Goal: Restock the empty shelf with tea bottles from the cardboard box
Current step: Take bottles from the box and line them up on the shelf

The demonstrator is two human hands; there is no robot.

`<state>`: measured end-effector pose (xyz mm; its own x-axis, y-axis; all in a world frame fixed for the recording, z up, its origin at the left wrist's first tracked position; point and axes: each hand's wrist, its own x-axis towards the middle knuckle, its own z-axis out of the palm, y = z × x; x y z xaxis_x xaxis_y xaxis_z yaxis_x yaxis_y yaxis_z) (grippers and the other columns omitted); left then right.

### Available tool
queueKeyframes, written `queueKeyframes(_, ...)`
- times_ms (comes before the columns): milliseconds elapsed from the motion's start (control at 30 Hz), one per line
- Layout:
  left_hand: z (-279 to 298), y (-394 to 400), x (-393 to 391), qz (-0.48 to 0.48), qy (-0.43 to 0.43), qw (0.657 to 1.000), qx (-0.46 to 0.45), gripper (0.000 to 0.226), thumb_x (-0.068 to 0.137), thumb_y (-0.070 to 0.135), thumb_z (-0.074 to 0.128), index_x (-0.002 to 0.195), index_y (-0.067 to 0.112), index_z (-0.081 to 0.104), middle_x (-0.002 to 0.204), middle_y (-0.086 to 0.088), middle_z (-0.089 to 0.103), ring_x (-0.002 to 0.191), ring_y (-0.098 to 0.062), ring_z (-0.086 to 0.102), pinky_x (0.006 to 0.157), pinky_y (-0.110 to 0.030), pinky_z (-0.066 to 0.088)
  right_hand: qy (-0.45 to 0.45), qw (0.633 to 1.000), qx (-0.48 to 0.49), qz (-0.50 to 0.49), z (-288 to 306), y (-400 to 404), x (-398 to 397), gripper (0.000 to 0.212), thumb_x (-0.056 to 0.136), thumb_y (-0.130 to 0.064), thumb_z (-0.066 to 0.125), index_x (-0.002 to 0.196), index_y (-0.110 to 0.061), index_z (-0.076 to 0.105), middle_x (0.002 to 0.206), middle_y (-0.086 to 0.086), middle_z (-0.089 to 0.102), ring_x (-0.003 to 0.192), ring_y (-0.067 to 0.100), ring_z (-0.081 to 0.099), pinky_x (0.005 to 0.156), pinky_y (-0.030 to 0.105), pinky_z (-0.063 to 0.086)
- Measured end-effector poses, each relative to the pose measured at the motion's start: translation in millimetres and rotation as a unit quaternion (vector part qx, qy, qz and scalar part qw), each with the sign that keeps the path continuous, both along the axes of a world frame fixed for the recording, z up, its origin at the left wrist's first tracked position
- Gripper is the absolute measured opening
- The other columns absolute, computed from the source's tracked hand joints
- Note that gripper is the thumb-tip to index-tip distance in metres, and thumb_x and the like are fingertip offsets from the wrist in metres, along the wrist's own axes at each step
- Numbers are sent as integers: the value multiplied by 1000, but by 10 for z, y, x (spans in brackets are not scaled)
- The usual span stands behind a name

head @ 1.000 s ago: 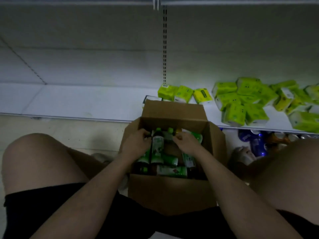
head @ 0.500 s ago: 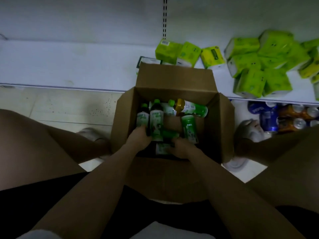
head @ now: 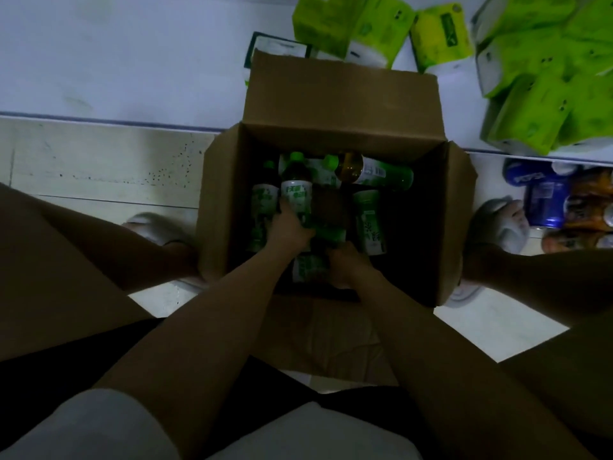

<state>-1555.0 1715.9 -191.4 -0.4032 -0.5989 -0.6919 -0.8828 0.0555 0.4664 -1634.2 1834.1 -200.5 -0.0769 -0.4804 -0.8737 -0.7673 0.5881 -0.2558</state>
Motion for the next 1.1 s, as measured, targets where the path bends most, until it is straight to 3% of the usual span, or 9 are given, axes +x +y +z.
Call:
queueKeyframes(100, -58, -116, -44, -23, -54, 998, -21, 58, 86, 29, 65, 132, 3, 42, 127, -19, 55, 113, -32, 55, 91, -42, 50, 25, 998, 23, 58, -20, -45, -41, 68, 91, -45, 58, 149, -23, 32, 155, 13, 26, 140, 35, 24, 112, 55, 31)
queueKeyframes(233, -84, -103, -119, -41, -85, 995, -30, 57, 85, 38, 65, 126, 2, 48, 120, -18, 59, 106, -33, 59, 75, -34, 49, -6, 1000, 20, 22, -16, 20, -92, 65, 90, -39, 60, 146, -19, 34, 143, 17, 42, 126, 36, 45, 99, 48, 47)
queueKeyframes(367, -179, -20, -239, 34, -40, 998, 28, 91, 77, 36, 76, 141, -2, 23, 136, -19, 47, 122, -34, 50, 85, -34, 45, -15, 1000, 4, -15, 8, 226, -230, 71, 92, -41, 57, 150, -20, 22, 141, 16, 48, 120, 36, 52, 93, 45, 50)
queueKeyframes(500, -264, -1, -304, 62, -10, 993, 102, 75, 79, 30, 76, 140, 7, 39, 139, -15, 48, 127, -31, 47, 101, -34, 43, -5, 999, -18, -26, 43, 439, -409, 66, 88, -41, 60, 144, -20, 31, 143, 16, 45, 126, 38, 47, 96, 44, 44)
queueKeyframes(567, -249, 22, -281, 137, 32, 978, 153, 65, 79, 22, 77, 135, 8, 48, 138, -14, 51, 127, -32, 47, 105, -42, 43, -7, 999, -22, -36, 58, 531, -481, 68, 86, -43, 62, 144, -24, 32, 147, 14, 42, 132, 38, 42, 106, 48, 39)
queueKeyframes(667, -176, 58, -205, 265, 55, 943, 196, 62, 77, 14, 79, 132, 6, 52, 133, -14, 55, 124, -34, 50, 99, -47, 47, -14, 999, -34, -34, 110, 592, -601, 73, 84, -43, 65, 145, -24, 31, 149, 12, 41, 134, 35, 41, 111, 49, 34)
queueKeyframes(767, -58, 127, -149, 332, 79, 915, 213, 67, 76, 11, 79, 135, 5, 47, 134, -14, 55, 124, -33, 50, 99, -50, 46, -23, 998, -53, -21, 223, 630, -672, 73, 81, -37, 69, 143, -20, 33, 143, 14, 47, 127, 36, 48, 105, 47, 41)
queueKeyframes(1000, 497, 127, -124, 341, 190, 900, 195, 47, 75, 1, 76, 116, 8, 56, 116, -10, 64, 102, -27, 61, 80, -39, 51, -92, 984, -122, -89, 713, 632, -889, 68, 68, -41, 82, 123, -26, 45, 128, 2, 55, 114, 26, 55, 96, 45, 48)
queueKeyframes(1100, 740, 125, -94, 310, 226, 906, 178, 53, 74, 1, 76, 121, 7, 52, 113, -9, 65, 98, -27, 63, 77, -40, 55, -138, 960, -173, -173, 1006, 696, -1003, 54, 63, -44, 80, 105, -33, 49, 111, -8, 58, 100, 12, 59, 81, 32, 51)
